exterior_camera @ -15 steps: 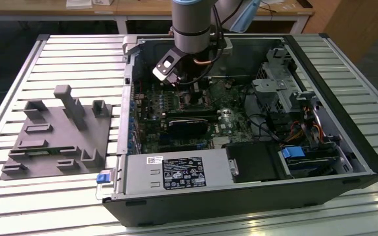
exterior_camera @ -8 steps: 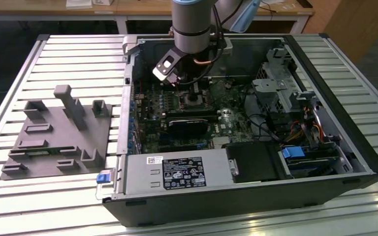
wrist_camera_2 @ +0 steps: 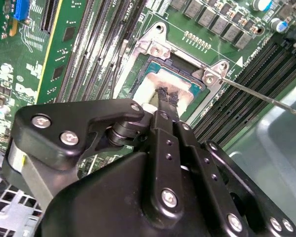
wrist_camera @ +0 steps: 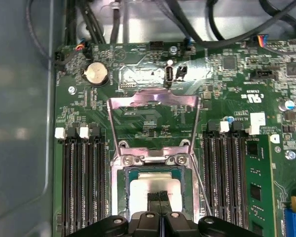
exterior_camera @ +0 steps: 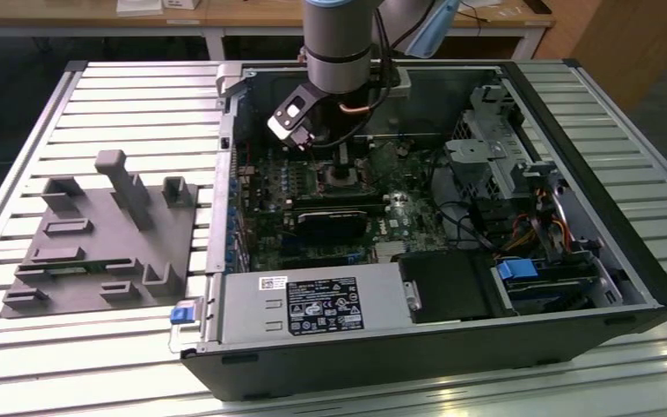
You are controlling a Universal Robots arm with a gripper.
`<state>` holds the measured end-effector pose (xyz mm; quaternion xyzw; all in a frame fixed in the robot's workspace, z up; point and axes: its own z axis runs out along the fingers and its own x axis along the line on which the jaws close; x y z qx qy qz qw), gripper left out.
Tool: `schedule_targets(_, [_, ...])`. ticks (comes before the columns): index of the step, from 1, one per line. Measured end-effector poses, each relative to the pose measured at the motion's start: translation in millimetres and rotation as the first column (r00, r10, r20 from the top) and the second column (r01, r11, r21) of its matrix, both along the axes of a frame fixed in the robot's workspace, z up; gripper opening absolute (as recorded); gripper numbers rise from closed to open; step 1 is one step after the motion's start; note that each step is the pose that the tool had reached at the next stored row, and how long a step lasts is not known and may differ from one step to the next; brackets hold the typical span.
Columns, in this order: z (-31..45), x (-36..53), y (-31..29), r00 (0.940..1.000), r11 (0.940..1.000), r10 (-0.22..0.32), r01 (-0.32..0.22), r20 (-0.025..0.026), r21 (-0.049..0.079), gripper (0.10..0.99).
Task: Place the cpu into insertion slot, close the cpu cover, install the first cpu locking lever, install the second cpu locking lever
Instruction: 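Place the cpu into insertion slot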
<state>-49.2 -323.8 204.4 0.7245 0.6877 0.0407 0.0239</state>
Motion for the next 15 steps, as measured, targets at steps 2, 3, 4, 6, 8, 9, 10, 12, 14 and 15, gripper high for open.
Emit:
schedule_targets(2, [1.9,0.0,0.0,0.9999,0.9999,-0.010,0.010,0.0001,0.000,0.102])
schedule_targets(3, [3.2,0.0,0.1,0.9999,0.9999,-0.014,0.014,0.0002,0.000,0.102])
schedule_targets(4, [4.9,0.0,0.0,0.9999,0.9999,-0.016,0.016,0.0002,0.000,0.102])
schedule_targets(6, [8.5,0.0,0.0,0.9998,0.9998,-0.018,0.018,0.0001,0.000,0.102])
schedule_targets(8, [12.6,0.0,0.0,0.9998,0.9998,-0.020,0.020,0.0002,0.000,0.102])
schedule_targets(9, [14.4,0.0,0.0,0.9998,0.9998,-0.021,0.021,0.0002,0.000,0.102])
schedule_targets(10, [16.1,0.0,0.0,0.9997,0.9997,-0.023,0.023,0.0002,0.000,0.102])
schedule_targets(12, [19.5,0.0,0.0,0.9997,0.9997,-0.024,0.024,0.0002,0.000,0.102])
schedule_targets(14, [23.2,0.0,0.0,0.9996,0.9996,-0.026,0.026,0.0002,0.000,0.102])
schedule_targets(15, [25.4,0.0,0.0,0.9996,0.9996,-0.028,0.028,0.0002,0.000,0.102])
